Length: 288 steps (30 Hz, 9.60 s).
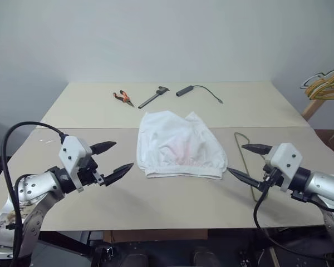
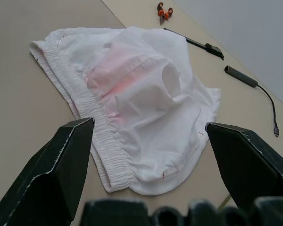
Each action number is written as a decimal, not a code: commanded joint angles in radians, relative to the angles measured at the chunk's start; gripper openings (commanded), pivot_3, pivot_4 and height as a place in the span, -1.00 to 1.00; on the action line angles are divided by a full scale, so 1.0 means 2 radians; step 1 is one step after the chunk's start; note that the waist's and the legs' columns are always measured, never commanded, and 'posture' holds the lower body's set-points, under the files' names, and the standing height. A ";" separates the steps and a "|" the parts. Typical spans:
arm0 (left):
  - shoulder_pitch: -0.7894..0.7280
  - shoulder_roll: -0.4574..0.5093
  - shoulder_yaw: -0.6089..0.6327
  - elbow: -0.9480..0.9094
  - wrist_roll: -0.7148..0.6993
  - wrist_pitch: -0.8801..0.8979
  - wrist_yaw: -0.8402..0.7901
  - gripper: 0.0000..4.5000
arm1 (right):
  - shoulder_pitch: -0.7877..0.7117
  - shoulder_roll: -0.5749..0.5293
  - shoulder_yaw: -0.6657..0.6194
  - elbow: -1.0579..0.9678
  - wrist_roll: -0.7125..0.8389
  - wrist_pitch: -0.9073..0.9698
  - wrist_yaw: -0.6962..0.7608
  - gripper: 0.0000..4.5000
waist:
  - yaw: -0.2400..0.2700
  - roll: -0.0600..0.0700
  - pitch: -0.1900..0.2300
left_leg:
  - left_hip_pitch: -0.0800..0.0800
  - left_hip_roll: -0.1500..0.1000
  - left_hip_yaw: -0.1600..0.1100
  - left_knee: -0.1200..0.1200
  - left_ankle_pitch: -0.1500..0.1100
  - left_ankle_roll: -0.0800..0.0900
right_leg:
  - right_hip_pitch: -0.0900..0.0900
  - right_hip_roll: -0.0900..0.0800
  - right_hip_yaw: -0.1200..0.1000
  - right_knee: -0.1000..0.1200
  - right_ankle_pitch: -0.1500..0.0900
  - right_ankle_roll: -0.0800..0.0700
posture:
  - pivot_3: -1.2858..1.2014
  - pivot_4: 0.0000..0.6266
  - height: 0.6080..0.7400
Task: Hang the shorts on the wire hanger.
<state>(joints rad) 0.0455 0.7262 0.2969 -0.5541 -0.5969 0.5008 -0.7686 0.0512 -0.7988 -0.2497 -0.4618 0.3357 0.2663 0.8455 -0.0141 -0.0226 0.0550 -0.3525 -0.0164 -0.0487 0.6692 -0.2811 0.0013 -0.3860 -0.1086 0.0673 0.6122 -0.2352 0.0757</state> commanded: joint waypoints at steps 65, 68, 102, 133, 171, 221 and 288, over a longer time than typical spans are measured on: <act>-0.031 0.010 0.001 -0.002 -0.021 -0.020 -0.011 1.00 | -0.243 0.125 0.419 -0.024 -0.430 0.315 -0.020 0.99 | -0.007 0.000 0.013 | 0.000 0.001 -0.001 0.000 0.000 0.000 | -0.001 0.001 0.000 0.001 0.000 -0.001 | 0.03 -0.76 1.00; -0.035 0.008 -0.002 0.000 -0.020 -0.019 -0.012 1.00 | -0.272 0.156 0.467 0.009 -0.476 0.366 -0.032 0.99 | -0.005 0.000 0.013 | -0.001 0.001 -0.001 0.000 0.000 -0.001 | -0.002 0.001 -0.001 0.000 0.000 -0.001 | 0.02 -0.77 1.00; -0.218 0.050 -0.249 0.425 0.403 -0.442 -0.036 1.00 | -0.137 -0.130 0.204 -0.006 -0.246 -0.189 0.047 -0.98 | -0.016 0.000 0.015 | -0.001 0.001 0.000 -0.001 0.001 -0.001 | -0.001 0.001 -0.001 0.000 0.000 -0.001 | -0.06 -0.84 1.00; -0.253 0.216 -0.289 0.527 0.334 -0.597 -0.182 -0.99 | -0.200 -0.071 0.214 0.196 -0.269 -0.376 0.023 -1.00 | -0.044 0.000 0.012 | -0.002 0.001 0.000 0.000 0.000 -0.001 | -0.002 0.000 -0.001 0.001 0.000 0.000 | 0.01 -0.82 1.00; -0.377 0.187 -0.233 0.414 0.266 -0.449 -0.087 -0.99 | -0.484 0.039 0.310 0.735 -0.326 -0.673 -0.252 -1.00 | -0.105 -0.006 0.011 | -0.015 -0.005 -0.002 -0.001 0.007 -0.006 | -0.021 -0.008 -0.002 0.009 0.001 0.001 | 0.01 -0.81 1.00; 0.020 0.162 0.035 0.078 0.038 -0.207 -0.301 0.28 | 0.056 -0.160 0.078 0.117 -0.008 -0.122 -0.147 0.60 | -0.037 -0.002 0.011 | 0.008 0.000 0.007 0.000 -0.005 0.005 | 0.001 -0.002 0.002 0.002 -0.001 0.000 | -0.03 -0.81 1.00; -0.443 -0.020 -0.286 0.279 0.083 0.140 -0.212 -0.99 | -0.273 -0.174 0.227 0.336 -0.636 -0.488 -0.563 -1.00 | -0.102 0.000 0.007 | 0.000 -0.001 0.000 0.005 -0.004 0.004 | -0.003 -0.002 0.001 0.001 0.001 0.002 | -0.11 -0.92 1.00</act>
<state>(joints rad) -0.8266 0.6776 -0.2592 0.0167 -0.4462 0.8070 -1.1623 -0.4740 -1.1301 0.2556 0.2271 -0.9429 -0.6991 -0.2726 -0.2189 -0.0221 0.0693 -0.3521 -0.0185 -0.0480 0.6783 -0.2901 0.0098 -0.3919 -0.1117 0.0700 0.6148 -0.2334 0.0793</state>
